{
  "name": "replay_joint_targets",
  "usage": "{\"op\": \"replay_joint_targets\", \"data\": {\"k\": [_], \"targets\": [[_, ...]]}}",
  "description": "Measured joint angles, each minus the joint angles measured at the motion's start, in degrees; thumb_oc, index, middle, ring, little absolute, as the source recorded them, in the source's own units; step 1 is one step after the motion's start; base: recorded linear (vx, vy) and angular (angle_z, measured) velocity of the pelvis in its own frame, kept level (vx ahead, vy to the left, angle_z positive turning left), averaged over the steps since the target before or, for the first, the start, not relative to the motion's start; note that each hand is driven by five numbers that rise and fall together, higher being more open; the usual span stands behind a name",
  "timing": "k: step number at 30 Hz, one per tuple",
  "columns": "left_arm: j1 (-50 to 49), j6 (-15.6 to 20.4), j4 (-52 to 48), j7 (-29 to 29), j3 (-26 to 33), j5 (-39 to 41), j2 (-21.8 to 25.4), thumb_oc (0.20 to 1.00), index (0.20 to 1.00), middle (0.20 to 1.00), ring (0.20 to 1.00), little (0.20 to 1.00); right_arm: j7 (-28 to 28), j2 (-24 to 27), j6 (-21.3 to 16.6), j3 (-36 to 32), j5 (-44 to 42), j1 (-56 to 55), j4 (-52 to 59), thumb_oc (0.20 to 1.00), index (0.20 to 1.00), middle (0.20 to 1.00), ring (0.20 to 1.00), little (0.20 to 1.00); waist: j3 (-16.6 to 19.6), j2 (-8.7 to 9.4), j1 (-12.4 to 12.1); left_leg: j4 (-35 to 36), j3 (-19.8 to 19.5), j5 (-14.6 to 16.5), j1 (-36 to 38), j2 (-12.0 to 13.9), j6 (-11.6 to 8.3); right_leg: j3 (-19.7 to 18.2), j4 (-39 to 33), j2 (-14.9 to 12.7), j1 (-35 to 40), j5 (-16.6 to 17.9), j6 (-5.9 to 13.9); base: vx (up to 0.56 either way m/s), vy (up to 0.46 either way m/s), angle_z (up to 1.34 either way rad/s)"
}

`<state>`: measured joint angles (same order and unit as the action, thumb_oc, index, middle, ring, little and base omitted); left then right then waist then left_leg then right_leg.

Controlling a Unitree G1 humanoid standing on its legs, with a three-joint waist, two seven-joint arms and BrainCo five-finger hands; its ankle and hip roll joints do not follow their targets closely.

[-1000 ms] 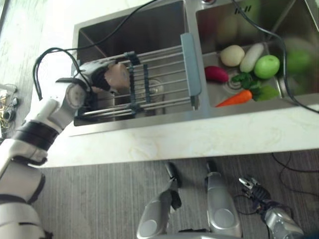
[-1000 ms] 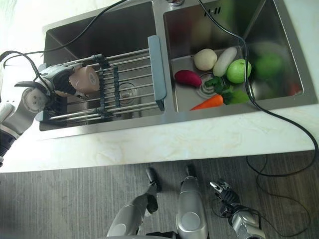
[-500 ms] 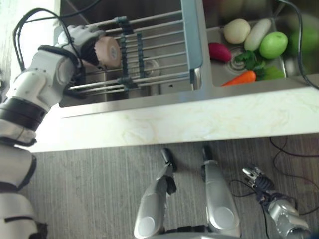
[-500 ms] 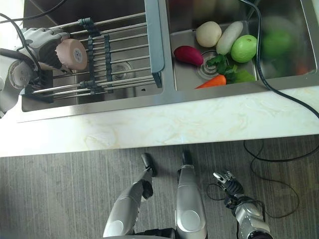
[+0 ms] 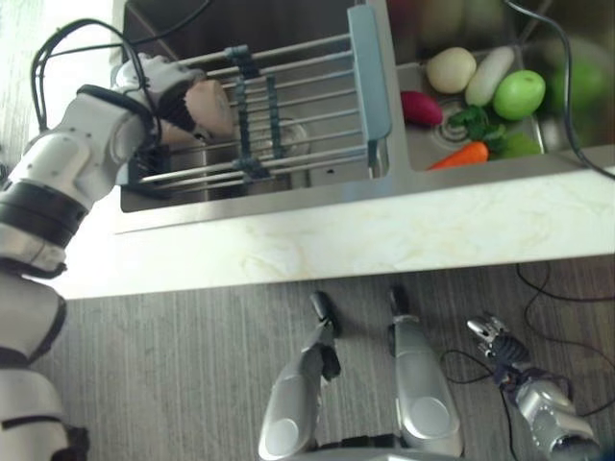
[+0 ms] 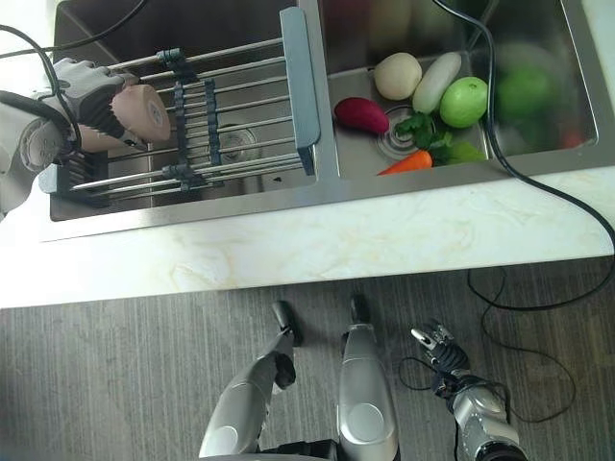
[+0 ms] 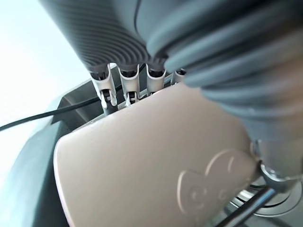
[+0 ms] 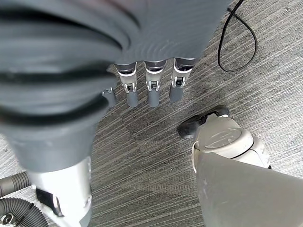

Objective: Place the dishes in the dishwasher.

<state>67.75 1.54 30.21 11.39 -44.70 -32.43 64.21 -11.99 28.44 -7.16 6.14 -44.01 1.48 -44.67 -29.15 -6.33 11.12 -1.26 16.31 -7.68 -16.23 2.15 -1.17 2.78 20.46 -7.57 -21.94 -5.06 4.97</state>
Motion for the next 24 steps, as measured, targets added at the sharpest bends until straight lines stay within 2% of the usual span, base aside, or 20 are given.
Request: {"op": "replay_joint_targets", "data": {"k": [3,5,8,9,12,13,15,16,19,24], "targets": [[-5.51,0.36,-1.29,-2.07,1.06,2.87,-0.03,0.200,0.200,0.200,0.200,0.200,0.41,-1.49,-0.07,0.16,-0.04,-0.13,-0.76,1.000,1.000,1.000,1.000,1.000,2.32,-0.09,-0.05,2.03,-0.13,-0.40,1.45,0.44,-0.21,0.79,-2.67,0.66,1.94,0.65,-0.24,0.00,0.001,0.02],[-8.09,1.11,-2.09,-3.83,1.12,4.97,0.01,0.200,0.200,0.200,0.200,0.200,0.72,-2.43,-0.46,0.12,-0.36,-0.09,-1.05,1.000,1.000,1.000,1.000,1.000,3.75,-0.21,-0.73,3.04,-0.29,-1.25,2.38,0.54,0.64,1.31,-3.84,0.93,3.27,1.07,-0.29,0.03,0.014,0.05],[-13.69,2.80,-5.17,-7.47,4.17,6.67,0.02,0.200,0.200,0.200,0.200,0.200,1.55,-4.02,-1.20,-0.38,-2.26,-0.30,-2.44,1.000,1.000,1.000,1.000,1.000,4.07,-0.24,-0.77,4.78,-0.92,-1.60,5.39,0.42,1.00,2.21,-6.42,1.11,7.13,1.30,-0.19,0.05,0.017,0.12],[-15.69,4.09,-7.53,-9.74,5.11,7.60,0.21,0.200,0.200,0.200,0.200,0.200,1.88,-5.11,-1.21,-0.45,-2.22,-1.16,-2.60,1.000,1.000,1.000,1.000,1.000,5.66,-0.35,-1.26,5.32,-1.71,-1.60,5.53,0.28,1.00,3.00,-7.54,1.04,7.94,1.25,-0.13,0.08,0.029,0.21],[-21.74,6.45,-13.76,-10.85,11.42,8.76,0.16,0.200,0.200,0.200,0.200,0.200,2.78,-8.30,-1.21,-1.44,-2.13,-2.25,-4.44,1.000,1.000,1.000,1.000,1.000,6.35,-0.38,-2.14,6.14,-2.48,-1.56,8.56,0.09,1.02,4.30,-10.00,1.05,12.35,1.29,-0.07,0.08,0.010,0.20],[-24.71,7.98,-17.01,-11.32,11.54,8.75,0.15,0.200,0.200,0.200,0.200,0.200,3.00,-9.37,-1.14,-1.95,-2.07,-4.17,-5.15,1.000,1.000,1.000,1.000,1.000,9.15,-0.75,-3.49,6.15,-3.03,-0.79,9.50,0.13,0.86,4.68,-11.42,1.12,14.06,1.19,0.05,0.13,-0.014,0.27],[-32.00,9.17,-22.52,-11.89,15.10,7.93,-0.62,0.200,0.200,0.200,0.200,0.200,3.31,-10.84,-1.26,-2.68,-1.70,-6.56,-7.14,1.000,1.000,1.000,1.000,1.000,12.59,-0.53,-4.23,6.17,-3.41,0.30,12.86,0.03,0.05,6.01,-14.40,1.18,19.40,1.35,0.14,0.20,-0.021,0.20],[-35.88,10.59,-26.46,-14.15,16.99,5.94,-0.81,0.200,0.200,0.200,0.200,0.200,3.95,-11.79,-1.21,-3.10,-1.66,-8.38,-10.04,1.000,1.000,1.000,1.000,1.000,15.83,0.10,-4.59,6.20,-3.43,1.65,15.27,0.00,-0.22,6.07,-16.47,1.34,22.83,1.39,0.20,0.19,-0.018,0.06],[-38.66,13.57,-30.45,-21.17,21.46,4.40,-0.85,0.200,0.200,0.200,0.200,0.200,5.02,-12.51,-1.17,-4.95,-1.69,-13.01,-11.34,1.000,1.000,1.000,1.000,1.000,22.46,1.27,-5.71,6.23,-3.66,2.86,16.75,-0.18,-0.16,6.13,-18.64,1.35,25.01,1.35,0.31,0.12,-0.023,0.00],[-39.25,14.96,-30.31,-25.07,23.42,4.02,-1.51,0.200,0.200,0.200,0.200,0.200,5.04,-12.79,-1.07,-5.34,-1.61,-13.87,-13.50,1.000,1.000,1.000,1.000,1.000,24.58,2.33,-5.39,6.22,-4.72,2.75,17.83,-0.38,0.18,7.26,-20.94,1.49,27.81,2.02,0.33,0.05,-0.020,0.09]]}}
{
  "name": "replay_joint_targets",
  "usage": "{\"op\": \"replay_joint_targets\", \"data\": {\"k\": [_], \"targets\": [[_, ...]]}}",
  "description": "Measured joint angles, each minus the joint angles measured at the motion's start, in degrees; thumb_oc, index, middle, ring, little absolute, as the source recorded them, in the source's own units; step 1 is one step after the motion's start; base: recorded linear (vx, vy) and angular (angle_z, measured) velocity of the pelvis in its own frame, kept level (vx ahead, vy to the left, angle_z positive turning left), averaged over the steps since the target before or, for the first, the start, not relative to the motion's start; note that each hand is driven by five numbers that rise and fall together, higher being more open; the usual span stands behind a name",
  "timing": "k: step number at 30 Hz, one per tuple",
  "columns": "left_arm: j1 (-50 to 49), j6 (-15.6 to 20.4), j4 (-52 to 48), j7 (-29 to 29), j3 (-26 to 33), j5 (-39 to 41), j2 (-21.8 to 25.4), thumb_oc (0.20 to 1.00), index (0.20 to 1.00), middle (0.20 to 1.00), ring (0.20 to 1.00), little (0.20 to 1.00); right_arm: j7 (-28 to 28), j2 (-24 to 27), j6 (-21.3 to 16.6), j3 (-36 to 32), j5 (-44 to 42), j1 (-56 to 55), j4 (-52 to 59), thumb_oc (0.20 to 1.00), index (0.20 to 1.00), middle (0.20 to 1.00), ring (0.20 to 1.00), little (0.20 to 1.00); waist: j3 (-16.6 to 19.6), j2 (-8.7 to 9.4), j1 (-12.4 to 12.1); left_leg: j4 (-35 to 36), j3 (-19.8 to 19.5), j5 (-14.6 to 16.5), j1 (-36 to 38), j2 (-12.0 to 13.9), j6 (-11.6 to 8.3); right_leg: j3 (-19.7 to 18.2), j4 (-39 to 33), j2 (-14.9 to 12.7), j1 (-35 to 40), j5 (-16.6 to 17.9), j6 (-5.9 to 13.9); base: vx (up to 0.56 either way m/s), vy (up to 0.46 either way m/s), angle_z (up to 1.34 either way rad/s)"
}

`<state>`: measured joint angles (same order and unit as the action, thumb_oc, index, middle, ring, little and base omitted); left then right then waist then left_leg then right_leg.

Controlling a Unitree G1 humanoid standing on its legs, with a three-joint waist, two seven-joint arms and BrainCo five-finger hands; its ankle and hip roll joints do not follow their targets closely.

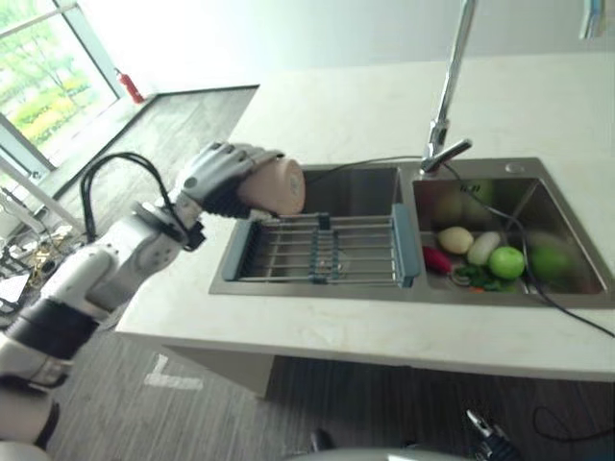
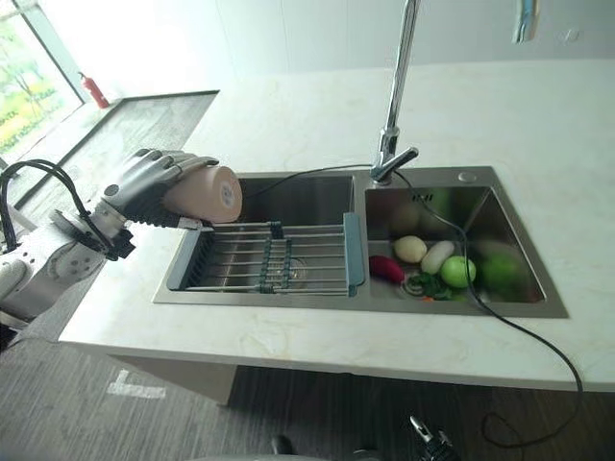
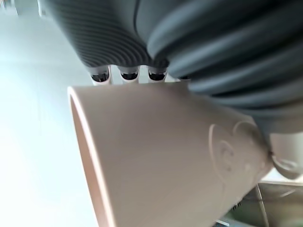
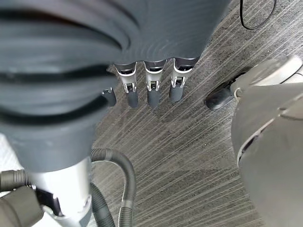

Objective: Place the dishes in the dishwasher.

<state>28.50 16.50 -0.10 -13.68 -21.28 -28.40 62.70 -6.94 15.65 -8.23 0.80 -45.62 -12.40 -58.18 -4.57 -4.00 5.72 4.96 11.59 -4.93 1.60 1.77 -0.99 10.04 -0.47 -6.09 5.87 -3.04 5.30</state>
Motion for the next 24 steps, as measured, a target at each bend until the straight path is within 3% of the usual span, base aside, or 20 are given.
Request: {"op": "replay_joint_targets", "data": {"k": [2,6,9,12,15,16,18,19,20,21,22,23,24], "targets": [[-1.10,0.21,-0.22,-2.46,0.01,0.16,-0.33,0.200,0.200,0.200,0.200,0.200,-0.04,-0.21,0.04,-0.31,0.03,-0.32,0.03,1.000,1.000,1.000,1.000,1.000,0.35,0.33,-0.02,0.01,-0.05,0.00,0.25,0.07,0.01,-0.05,-0.36,0.12,0.18,0.15,-0.10,0.01,-0.001,0.02],[-4.27,0.21,-1.86,-7.54,5.56,0.50,-4.45,0.200,0.200,0.200,0.200,0.200,0.05,-0.82,0.15,-1.45,1.31,-0.33,0.25,1.000,1.000,1.000,1.000,1.000,0.45,0.48,-0.28,0.02,-0.16,-0.02,0.58,0.11,0.02,-0.04,-0.65,0.23,0.73,0.36,-0.20,0.00,0.000,0.00],[-8.06,-0.57,-2.12,-14.16,12.73,0.86,-12.05,0.200,0.200,0.200,0.200,0.200,0.05,-1.73,0.45,-1.60,3.66,-0.71,-0.09,1.000,1.000,1.000,1.000,1.000,1.80,0.87,-0.67,0.01,-0.83,-0.04,1.00,0.17,0.07,0.12,-1.13,0.51,1.94,0.47,-0.25,0.01,-0.039,0.05],[-9.32,-1.65,-2.23,-16.36,12.88,0.89,-15.38,0.200,0.200,0.200,0.200,0.200,0.01,-2.00,0.63,-1.46,5.72,-0.81,-0.31,1.000,1.000,1.000,1.000,1.000,2.17,1.18,-1.53,0.13,-1.39,0.00,1.52,0.30,0.04,0.37,-1.42,0.71,2.46,0.40,-0.33,-0.01,-0.071,0.08],[-16.36,-1.68,-4.83,-17.59,17.14,4.96,-21.52,0.200,0.200,0.200,0.200,0.200,-0.15,-2.10,1.46,-1.33,7.59,-0.22,0.24,1.000,1.000,1.000,1.000,1.000,2.76,1.02,-2.24,0.01,-1.88,-0.06,1.50,0.43,0.03,0.78,-1.42,0.94,3.02,0.33,-0.48,-0.02,-0.087,0.11],[-18.55,-1.74,-5.47,-17.69,17.68,7.85,-21.94,0.200,0.200,0.200,0.200,0.200,-0.15,-2.11,1.53,-1.32,8.64,-0.45,0.28,1.000,1.000,1.000,1.000,1.000,2.78,1.01,-2.98,0.00,-2.81,-0.24,1.44,0.43,-0.03,1.64,-1.37,1.17,3.42,0.21,-0.61,-0.06,-0.176,0.30],[-24.48,-0.08,-6.87,-16.90,20.84,16.86,-27.72,0.200,0.200,0.200,0.200,0.200,-0.18,-2.02,1.95,0.44,10.34,-0.67,0.95,1.000,1.000,1.000,1.000,1.000,3.16,0.61,-5.86,-0.77,-4.91,-0.66,0.32,0.73,-0.50,3.38,-1.10,1.91,3.78,-0.29,-0.96,-0.13,-0.282,0.69],[-32.92,1.07,-9.65,-15.27,25.62,25.15,-34.67,0.200,0.200,0.200,0.200,0.200,-1.28,-2.20,2.88,2.96,11.68,0.32,2.38,1.000,1.000,1.000,1.000,1.000,3.11,0.43,-9.40,-1.99,-8.24,-2.20,-2.06,2.37,-2.50,5.11,-0.23,4.20,2.48,-1.69,-2.60,-0.27,-0.373,1.17],[-36.42,1.16,-10.30,-14.38,29.03,27.77,-34.78,0.200,0.200,0.200,0.200,0.200,-1.97,-1.97,2.88,2.78,13.48,2.27,2.28,1.000,1.000,1.000,1.000,1.000,3.07,0.07,-13.03,-2.90,-11.57,-4.50,-4.56,4.84,-5.89,6.82,3.37,6.69,-0.16,-3.58,-5.44,-0.36,-0.281,1.20],[-37.72,1.55,-10.31,-13.57,30.03,29.81,-34.88,0.200,0.200,0.200,0.200,0.200,-2.18,-1.48,2.82,3.24,13.66,4.03,1.69,1.000,1.000,1.000,1.000,1.000,2.64,-0.87,-15.44,-5.59,-15.32,-6.11,-8.04,5.56,-8.24,7.32,8.14,8.72,-2.80,-4.97,-6.01,-0.43,-0.154,1.60],[-37.42,2.88,-8.98,-11.67,30.43,31.74,-34.62,0.200,0.200,0.200,0.200,0.200,-2.13,-1.25,3.35,2.87,14.48,4.43,0.10,1.000,1.000,1.000,1.000,1.000,2.33,0.91,-16.07,-1.88,-20.01,-11.51,-11.49,4.12,-14.65,10.32,9.22,8.54,-5.33,-5.82,-11.47,-0.40,0.022,1.86],[-37.18,3.45,-6.43,-10.68,31.46,33.80,-34.64,0.200,0.200,0.200,0.200,0.200,-1.82,-1.28,3.78,1.53,15.23,4.22,-0.84,1.000,1.000,1.000,1.000,1.000,1.87,2.57,-17.79,-1.22,-15.18,-10.00,-10.65,4.43,-11.83,14.08,8.82,6.39,-6.66,-4.75,-12.98,-0.47,0.096,3.19],[-33.10,4.97,-3.03,-9.79,32.66,38.84,-34.50,0.200,0.200,0.200,0.200,0.200,-0.73,-1.45,3.87,0.88,15.19,4.36,-0.85,1.000,1.000,1.000,1.000,1.000,-0.01,6.36,-15.94,-11.85,0.09,-2.31,-10.00,3.88,-9.16,19.44,5.20,2.74,-6.04,-2.68,-11.47,-0.38,0.104,2.81]]}}
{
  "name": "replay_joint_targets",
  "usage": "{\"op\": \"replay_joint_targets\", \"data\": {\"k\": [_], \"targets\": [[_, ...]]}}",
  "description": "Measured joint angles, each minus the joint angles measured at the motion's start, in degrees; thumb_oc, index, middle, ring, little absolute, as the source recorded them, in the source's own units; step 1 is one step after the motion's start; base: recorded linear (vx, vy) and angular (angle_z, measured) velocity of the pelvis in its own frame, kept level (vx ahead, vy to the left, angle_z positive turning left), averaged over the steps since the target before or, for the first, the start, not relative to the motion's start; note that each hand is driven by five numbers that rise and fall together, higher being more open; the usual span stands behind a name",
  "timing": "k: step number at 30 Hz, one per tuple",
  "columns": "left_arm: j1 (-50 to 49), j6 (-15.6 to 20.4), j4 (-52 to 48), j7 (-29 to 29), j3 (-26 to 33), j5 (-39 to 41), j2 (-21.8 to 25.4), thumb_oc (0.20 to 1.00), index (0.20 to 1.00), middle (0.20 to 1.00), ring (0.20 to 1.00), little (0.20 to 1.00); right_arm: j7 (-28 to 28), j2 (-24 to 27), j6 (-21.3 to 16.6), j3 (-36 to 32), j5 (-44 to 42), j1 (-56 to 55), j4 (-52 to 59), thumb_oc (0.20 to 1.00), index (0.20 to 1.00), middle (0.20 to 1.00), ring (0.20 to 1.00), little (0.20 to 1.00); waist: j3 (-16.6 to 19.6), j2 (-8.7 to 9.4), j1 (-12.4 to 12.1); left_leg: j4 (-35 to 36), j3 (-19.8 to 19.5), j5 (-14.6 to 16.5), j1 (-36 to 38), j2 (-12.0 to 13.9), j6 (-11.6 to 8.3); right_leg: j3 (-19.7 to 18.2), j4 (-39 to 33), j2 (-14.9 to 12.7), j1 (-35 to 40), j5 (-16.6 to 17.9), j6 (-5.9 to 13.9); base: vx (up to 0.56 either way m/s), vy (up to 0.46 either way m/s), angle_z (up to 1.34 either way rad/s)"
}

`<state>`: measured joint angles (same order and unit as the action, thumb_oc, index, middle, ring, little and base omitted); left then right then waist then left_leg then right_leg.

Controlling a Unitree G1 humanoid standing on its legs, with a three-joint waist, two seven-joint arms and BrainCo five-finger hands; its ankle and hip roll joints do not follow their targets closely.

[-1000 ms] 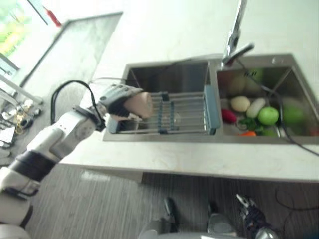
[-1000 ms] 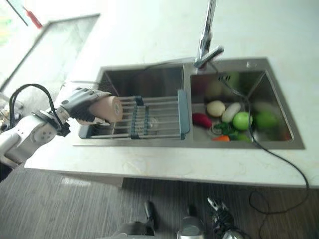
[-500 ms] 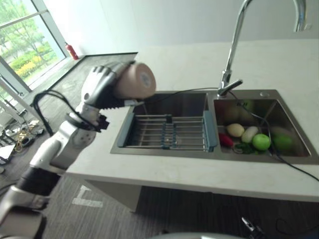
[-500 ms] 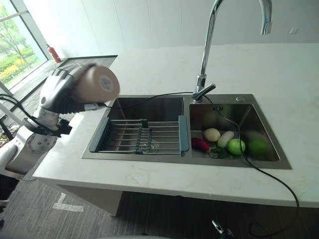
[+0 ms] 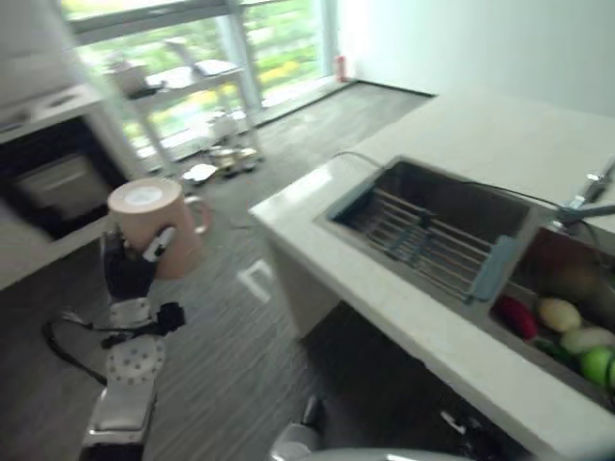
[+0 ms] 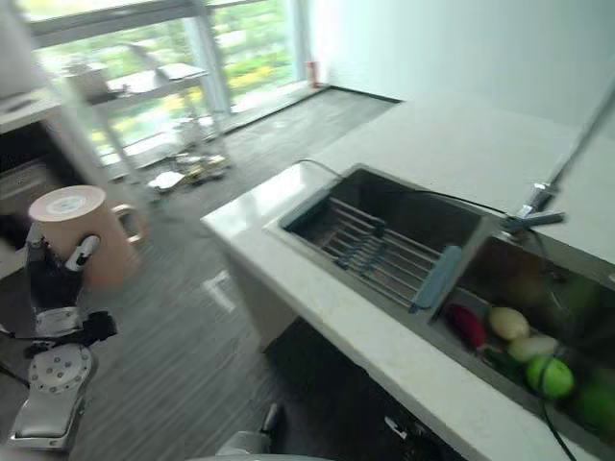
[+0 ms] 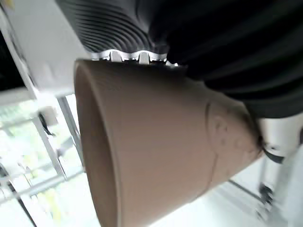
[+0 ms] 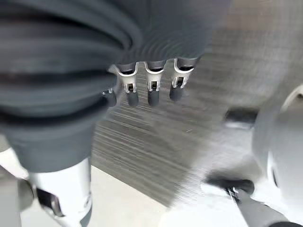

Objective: Place the dishes in the dishwasher.

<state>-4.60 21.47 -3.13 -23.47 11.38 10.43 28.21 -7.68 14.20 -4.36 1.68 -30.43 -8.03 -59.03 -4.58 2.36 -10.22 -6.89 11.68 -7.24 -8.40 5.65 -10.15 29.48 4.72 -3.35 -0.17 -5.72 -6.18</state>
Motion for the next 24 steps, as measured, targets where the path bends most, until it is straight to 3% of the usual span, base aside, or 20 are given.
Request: {"op": "replay_joint_targets", "data": {"k": [2,3,4,5,6,7,8,9,10,11,12,13,15,18,20,23,24], "targets": [[4.59,3.34,-0.60,3.37,-1.65,3.36,-1.64,0.200,0.200,0.200,0.200,0.200,0.82,0.28,0.03,-0.07,-0.06,0.50,-0.19,1.000,1.000,1.000,1.000,1.000,-0.88,-0.56,1.60,-10.13,4.00,8.29,3.38,0.38,1.95,2.22,-0.04,-1.30,-2.22,1.92,1.08,-0.20,0.127,1.98],[5.77,5.18,-1.34,5.28,-3.23,4.82,-1.90,0.200,0.200,0.200,0.200,0.200,0.84,-0.02,-0.08,0.00,-0.04,0.65,-0.04,1.000,1.000,1.000,1.000,1.000,-0.97,-0.51,2.91,-13.14,5.89,11.36,5.84,-0.66,5.89,2.79,-3.03,-1.09,-3.29,2.70,7.08,-0.14,0.184,0.98],[6.98,6.24,-1.68,7.37,-4.82,5.91,-3.29,0.200,0.200,0.200,0.200,0.200,0.84,0.02,-0.33,-0.73,-0.08,1.37,-0.12,1.000,1.000,1.000,1.000,1.000,-1.52,-3.18,3.49,-13.00,6.41,14.41,7.81,0.73,6.97,4.07,-0.47,-0.82,-4.12,-1.91,15.33,-0.20,0.241,1.13],[10.03,6.12,-2.81,9.69,-6.97,6.87,-4.89,0.200,0.200,0.200,0.200,0.200,0.75,0.21,-0.50,-3.63,-0.13,1.92,0.14,1.000,1.000,1.000,1.000,1.000,-3.11,-6.59,5.24,-14.58,7.05,15.55,8.46,5.43,7.63,-0.27,19.28,-3.29,-10.19,-7.19,6.27,-0.17,0.252,1.65],[13.98,6.01,-4.16,11.23,-9.53,6.89,-5.26,0.200,0.200,0.200,0.200,0.200,1.06,0.01,-0.24,-4.70,-0.16,0.43,-0.10,1.000,1.000,1.000,1.000,1.000,-3.11,-6.13,7.25,-11.52,8.23,18.32,9.01,6.35,8.09,-2.95,33.94,-9.20,-12.82,-11.11,6.94,-0.12,0.191,2.16],[15.66,7.65,-5.66,12.77,-10.84,6.84,-4.60,0.200,0.200,0.200,0.200,0.200,1.51,-0.73,0.07,-4.66,-0.21,0.12,-1.29,1.000,1.000,1.000,1.000,1.000,-5.09,-3.58,9.40,-5.19,9.58,15.01,11.98,4.70,1.07,-5.37,30.44,-12.43,-9.92,-14.76,7.02,-0.12,0.331,1.80],[13.03,7.72,-5.91,13.78,-11.60,7.11,-5.59,0.200,0.200,0.200,0.200,0.200,1.95,-0.08,-0.05,-4.80,-0.68,0.29,-1.34,1.000,1.000,1.000,1.000,1.000,-6.42,-4.13,9.67,-2.44,10.28,15.02,12.73,4.04,2.50,-5.39,24.88,-11.24,-8.14,-11.21,10.11,-0.11,0.353,0.86],[12.64,7.69,-5.91,14.27,-10.84,7.23,-5.16,0.200,0.200,0.200,0.200,0.200,1.82,-0.40,-0.25,-4.87,-1.10,0.34,-0.75,1.000,1.000,1.000,1.000,1.000,-6.28,-4.16,9.34,0.95,10.40,14.77,13.21,3.09,2.94,-5.98,20.71,-10.45,-8.02,-8.50,10.61,-0.14,0.459,0.06],[13.39,7.39,-5.70,14.91,-9.54,7.85,-4.53,0.200,0.200,0.200,0.200,0.200,1.75,-1.49,-0.76,-7.53,-1.27,0.64,-0.71,1.000,1.000,1.000,1.000,1.000,-6.20,-4.11,8.97,0.75,10.75,14.95,13.35,2.52,3.21,-5.83,17.41,-9.98,-7.84,-4.86,10.62,-0.10,0.283,-0.19],[13.95,7.15,-5.71,15.16,-9.26,9.17,-3.76,0.200,0.200,0.200,0.200,0.200,2.27,-1.83,-1.18,-7.61,-1.69,0.98,0.07,1.000,1.000,1.000,1.000,1.000,-5.91,-3.99,8.82,1.06,10.98,15.43,13.76,1.22,4.11,-4.46,15.10,-10.18,-8.01,-2.74,9.25,-0.10,0.265,0.01],[14.57,7.01,-5.71,15.70,-9.16,10.50,-3.43,0.200,0.200,0.200,0.200,0.200,2.55,-0.80,-1.22,-6.62,-2.04,0.50,0.85,1.000,1.000,1.000,1.000,1.000,-5.73,-4.69,9.72,2.26,10.34,15.19,14.77,0.16,5.29,-3.22,13.18,-9.99,-8.07,-1.15,8.37,-0.11,0.260,0.20],[15.11,6.60,-5.71,16.86,-9.23,10.88,-3.35,0.200,0.200,0.200,0.200,0.200,2.50,-0.02,-1.22,-6.58,-2.06,0.29,1.04,1.000,1.000,1.000,1.000,1.000,-5.81,-5.99,10.12,4.79,8.96,14.87,16.45,-1.11,6.99,-2.11,12.57,-9.88,-8.38,0.24,8.77,-0.14,0.312,0.25],[13.53,5.44,-5.62,17.90,-9.07,10.98,-3.02,0.200,0.200,0.200,0.200,0.200,2.99,-0.32,-1.21,-6.64,-2.12,-0.04,0.94,1.000,1.000,1.000,1.000,1.000,-5.79,-5.22,9.55,7.00,8.70,13.04,16.46,-3.72,9.45,-1.80,10.20,-11.80,-7.90,2.65,10.32,-0.14,0.272,0.15],[11.06,4.03,-5.71,18.67,-8.94,11.10,-2.07,0.200,0.200,0.200,0.200,0.200,2.46,-0.90,-1.18,-4.56,-2.01,-0.23,1.61,1.000,1.000,1.000,1.000,1.000,-5.36,-5.58,8.16,7.94,8.92,12.52,16.23,-5.87,12.10,3.29,7.85,-15.34,-5.95,4.29,11.75,-0.12,0.218,0.11],[8.60,3.23,-5.71,18.74,-8.10,11.22,-0.76,0.200,0.200,0.200,0.200,0.200,1.80,-2.40,-1.20,-4.28,-2.04,-0.41,3.25,1.000,1.000,1.000,1.000,1.000,-4.17,-5.00,7.50,7.91,8.57,11.89,15.72,-7.33,13.59,4.68,7.50,-17.29,-4.37,4.98,12.75,-0.10,0.191,0.14],[7.48,2.87,-5.67,18.76,-7.46,12.15,0.02,0.200,0.200,0.200,0.200,0.200,0.70,-3.44,-1.45,-3.33,-1.99,-0.55,4.41,1.000,1.000,1.000,1.000,1.000,-2.77,-4.35,7.41,7.89,6.89,10.99,15.31,-8.36,14.45,3.65,8.53,-16.87,-2.52,6.92,13.41,-0.07,0.096,0.31],[7.45,2.87,-5.59,18.78,-7.52,12.18,0.04,0.200,0.200,0.200,0.200,0.200,0.37,-3.39,-1.53,-3.23,-1.85,-0.33,4.37,1.000,1.000,1.000,1.000,1.000,-2.72,-4.51,7.41,7.83,5.64,10.97,15.26,-8.42,14.49,1.75,8.41,-15.92,-2.00,6.53,13.88,-0.05,-0.002,0.47]]}}
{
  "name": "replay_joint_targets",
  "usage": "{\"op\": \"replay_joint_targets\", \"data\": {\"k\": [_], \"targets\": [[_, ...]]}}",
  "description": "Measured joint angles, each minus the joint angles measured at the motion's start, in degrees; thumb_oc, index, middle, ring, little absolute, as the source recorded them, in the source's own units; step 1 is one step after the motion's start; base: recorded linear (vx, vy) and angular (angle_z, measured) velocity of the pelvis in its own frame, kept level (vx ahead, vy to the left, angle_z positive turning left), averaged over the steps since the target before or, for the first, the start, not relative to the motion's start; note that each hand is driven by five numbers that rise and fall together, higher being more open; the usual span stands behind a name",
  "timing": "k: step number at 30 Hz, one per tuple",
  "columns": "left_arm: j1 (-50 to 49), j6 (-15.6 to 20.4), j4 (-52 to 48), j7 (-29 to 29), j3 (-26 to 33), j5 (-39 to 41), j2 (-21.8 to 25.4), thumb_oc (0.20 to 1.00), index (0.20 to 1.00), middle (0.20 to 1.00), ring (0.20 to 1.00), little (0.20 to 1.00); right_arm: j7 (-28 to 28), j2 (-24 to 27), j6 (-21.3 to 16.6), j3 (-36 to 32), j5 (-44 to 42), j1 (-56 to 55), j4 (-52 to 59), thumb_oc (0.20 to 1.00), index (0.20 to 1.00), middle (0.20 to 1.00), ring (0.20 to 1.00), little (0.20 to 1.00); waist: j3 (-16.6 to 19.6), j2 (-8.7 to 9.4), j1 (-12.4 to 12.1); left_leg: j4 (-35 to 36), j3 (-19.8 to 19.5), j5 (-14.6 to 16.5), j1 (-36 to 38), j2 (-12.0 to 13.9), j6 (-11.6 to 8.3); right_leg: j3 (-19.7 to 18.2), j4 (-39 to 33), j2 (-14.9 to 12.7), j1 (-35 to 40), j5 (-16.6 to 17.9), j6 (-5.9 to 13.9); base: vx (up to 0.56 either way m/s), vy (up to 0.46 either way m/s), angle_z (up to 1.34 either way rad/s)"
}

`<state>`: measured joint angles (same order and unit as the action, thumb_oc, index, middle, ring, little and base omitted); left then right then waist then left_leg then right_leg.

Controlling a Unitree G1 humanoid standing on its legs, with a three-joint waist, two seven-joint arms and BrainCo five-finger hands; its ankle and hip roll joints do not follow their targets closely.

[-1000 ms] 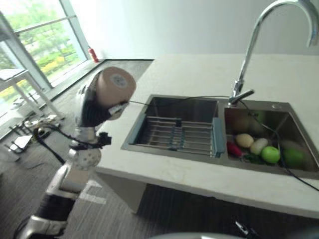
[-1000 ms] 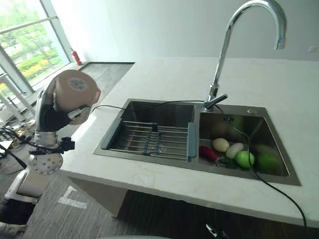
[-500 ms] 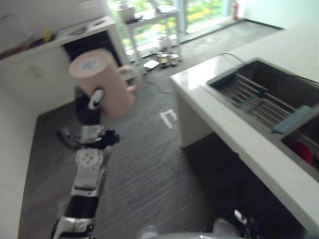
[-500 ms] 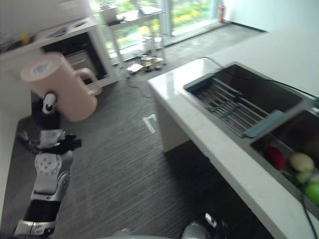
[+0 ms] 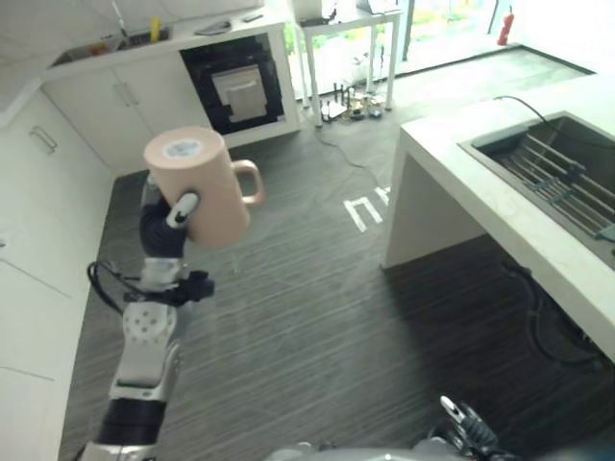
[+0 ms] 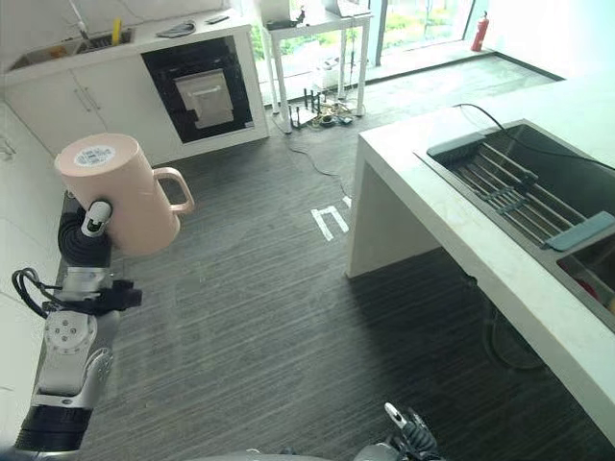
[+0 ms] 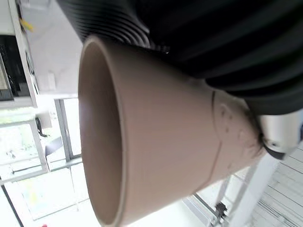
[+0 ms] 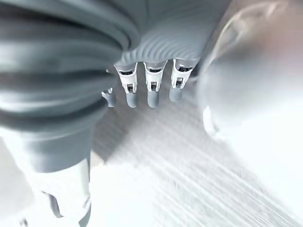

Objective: Place the dishes in the dishwasher.

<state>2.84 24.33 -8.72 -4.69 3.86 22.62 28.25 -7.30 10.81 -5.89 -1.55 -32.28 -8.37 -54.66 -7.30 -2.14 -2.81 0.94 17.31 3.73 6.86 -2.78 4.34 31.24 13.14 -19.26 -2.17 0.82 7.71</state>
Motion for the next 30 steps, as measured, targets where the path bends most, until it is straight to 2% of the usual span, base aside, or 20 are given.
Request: {"op": "replay_joint_targets", "data": {"k": [2,3,4,5,6,7,8,11,15,19,20,21,24,26,27,30], "targets": [[1.44,0.06,1.28,0.52,-1.68,0.00,-0.04,0.200,0.200,0.200,0.200,0.200,-0.18,0.16,0.01,0.17,0.07,-0.18,-0.11,1.000,1.000,1.000,1.000,1.000,0.09,-0.61,1.23,0.04,-4.63,-0.70,-0.06,0.58,0.46,-5.89,2.51,2.00,0.89,-1.91,0.22,0.05,-0.049,1.24],[4.27,0.04,3.59,1.41,-5.12,0.54,0.05,0.200,0.200,0.200,0.200,0.200,-0.28,0.49,-0.06,1.70,-0.47,-0.66,-1.72,1.000,1.000,1.000,1.000,1.000,0.08,-1.66,2.65,0.40,-10.42,-1.75,-0.05,2.71,-0.24,-17.30,1.23,9.24,1.88,-6.92,-0.77,0.11,-0.049,1.85],[5.50,0.02,4.21,1.79,-6.61,1.03,0.19,0.200,0.200,0.200,0.200,0.200,-0.28,0.49,-0.14,2.27,-0.72,-1.17,-1.86,1.000,1.000,1.000,1.000,1.000,0.24,-1.63,2.95,1.03,-12.64,-2.44,0.05,3.03,-0.72,-20.39,-0.90,11.76,2.42,-7.22,-0.58,0.10,-0.043,1.96],[6.70,-0.25,4.48,2.10,-8.10,1.08,0.49,0.200,0.200,0.200,0.200,0.200,-0.29,0.49,-0.49,2.98,-2.07,-1.55,-2.51,1.000,1.000,1.000,1.000,1.000,0.57,-0.84,3.54,1.15,-15.61,-2.90,-0.20,2.59,-1.06,-24.09,-4.97,13.83,3.37,-7.10,-0.41,0.07,-0.029,1.36],[6.84,-0.48,4.28,2.22,-8.54,1.08,0.82,0.200,0.200,0.200,0.200,0.200,-0.30,0.43,-0.72,3.24,-2.77,-1.78,-3.27,1.000,1.000,1.000,1.000,1.000,1.49,0.75,3.74,1.18,-17.09,-2.97,-0.38,1.68,-1.21,-25.93,-7.67,14.09,4.25,-6.40,-0.96,0.06,-0.051,1.25],[6.04,-0.59,4.19,2.55,-8.58,1.15,0.51,0.200,0.200,0.200,0.200,0.200,-0.23,1.03,-0.86,3.19,-2.78,-2.25,-3.85,1.000,1.000,1.000,1.000,1.000,2.42,1.08,3.65,1.44,-18.28,-3.09,-0.24,1.04,-1.80,-25.67,-8.18,13.94,4.69,-3.75,-3.48,0.06,-0.074,0.76],[5.30,-0.91,3.78,2.57,-8.69,1.18,0.93,0.200,0.200,0.200,0.200,0.200,-0.45,2.22,-1.07,3.12,-2.84,-2.16,-3.80,1.000,1.000,1.000,1.000,1.000,2.78,-0.05,3.16,1.58,-18.30,-3.24,-0.09,1.46,-2.27,-25.31,-8.54,14.33,5.39,-3.71,-3.67,0.07,-0.131,0.43],[5.04,-2.58,2.95,2.57,-8.60,1.18,-0.89,0.200,0.200,0.200,0.200,0.200,-1.14,4.06,-0.47,3.21,-2.68,-1.73,-3.85,1.000,1.000,1.000,1.000,1.000,3.40,-1.44,2.44,2.18,-18.85,-3.59,0.17,2.55,-3.28,-23.86,-11.50,15.48,7.24,-2.75,-4.47,0.06,-0.159,0.17],[4.28,-4.58,0.36,2.47,-9.09,1.02,-1.73,0.200,0.200,0.200,0.200,0.200,-1.84,4.12,1.02,5.42,-2.39,-1.27,-3.38,1.000,1.000,1.000,1.000,1.000,3.22,-0.23,2.16,2.86,-20.19,-4.97,-1.74,3.97,-5.82,-21.32,-16.48,17.28,8.61,-0.86,-5.64,0.05,-0.162,0.29],[3.94,-5.10,0.37,2.44,-9.71,1.02,-1.78,0.200,0.200,0.200,0.200,0.200,-1.77,4.11,1.67,5.59,-2.07,-2.01,-3.34,1.000,1.000,1.000,1.000,1.000,3.00,0.36,2.47,3.11,-19.43,-6.24,-3.52,4.63,-7.24,-17.96,-17.52,17.75,9.04,-0.96,-5.76,0.01,-0.067,0.45],[4.13,-5.10,0.36,2.50,-10.27,1.02,-1.75,0.200,0.200,0.200,0.200,0.200,-1.70,4.19,1.68,5.46,-2.19,-2.29,-3.34,1.000,1.000,1.000,1.000,1.000,2.73,0.32,2.82,3.12,-16.42,-5.54,-4.22,5.40,-6.89,-16.73,-17.41,17.79,9.05,-0.76,-6.71,-0.01,0.018,0.68],[4.11,-5.09,0.36,2.58,-10.91,0.99,-1.74,0.200,0.200,0.200,0.200,0.200,-1.66,4.31,1.69,5.41,-2.34,-2.56,-3.34,1.000,1.000,1.000,1.000,1.000,2.51,0.19,2.83,2.69,-11.65,-5.16,-4.84,6.92,-6.33,-15.29,-17.00,17.73,9.05,-1.06,-7.14,0.00,0.040,0.67],[4.16,-4.82,0.38,2.35,-13.14,0.81,-1.76,0.200,0.200,0.200,0.200,0.200,-1.24,5.05,1.69,5.11,-2.74,-2.47,-3.39,1.000,1.000,1.000,1.000,1.000,1.53,-0.28,3.73,2.61,-4.94,-4.28,-4.64,8.19,-6.11,-11.93,-14.88,16.02,8.61,-2.41,-6.91,0.02,0.057,0.59],[4.06,-4.64,0.38,2.25,-13.24,-0.39,-1.74,0.200,0.200,0.200,0.200,0.200,-0.67,5.82,1.66,4.98,-2.74,-1.72,-3.38,1.000,1.000,1.000,1.000,1.000,1.06,-1.71,4.14,1.91,-3.31,-5.69,-4.58,8.55,-6.04,-11.72,-13.43,15.49,8.24,-3.38,-6.01,0.07,0.080,0.16],[3.99,-4.32,0.39,1.58,-12.96,-1.42,-1.65,0.200,0.200,0.200,0.200,0.200,-0.66,5.77,1.63,4.90,-2.73,-1.44,-3.44,1.000,1.000,1.000,1.000,1.000,0.99,-2.16,4.16,2.71,-2.70,-6.68,-3.57,7.66,-6.10,-12.37,-13.02,14.65,8.62,-3.91,-4.92,0.11,0.078,-0.11],[4.05,-4.18,0.39,-0.20,-12.71,-1.39,-1.50,0.200,0.200,0.200,0.200,0.200,-0.82,4.36,1.58,4.87,-2.68,-1.61,-4.67,1.000,1.000,1.000,1.000,1.000,1.00,-2.07,4.17,3.96,-2.64,-6.91,-2.20,6.10,-5.75,-12.50,-13.60,13.64,9.45,-3.79,-3.53,0.07,0.037,-0.01]]}}
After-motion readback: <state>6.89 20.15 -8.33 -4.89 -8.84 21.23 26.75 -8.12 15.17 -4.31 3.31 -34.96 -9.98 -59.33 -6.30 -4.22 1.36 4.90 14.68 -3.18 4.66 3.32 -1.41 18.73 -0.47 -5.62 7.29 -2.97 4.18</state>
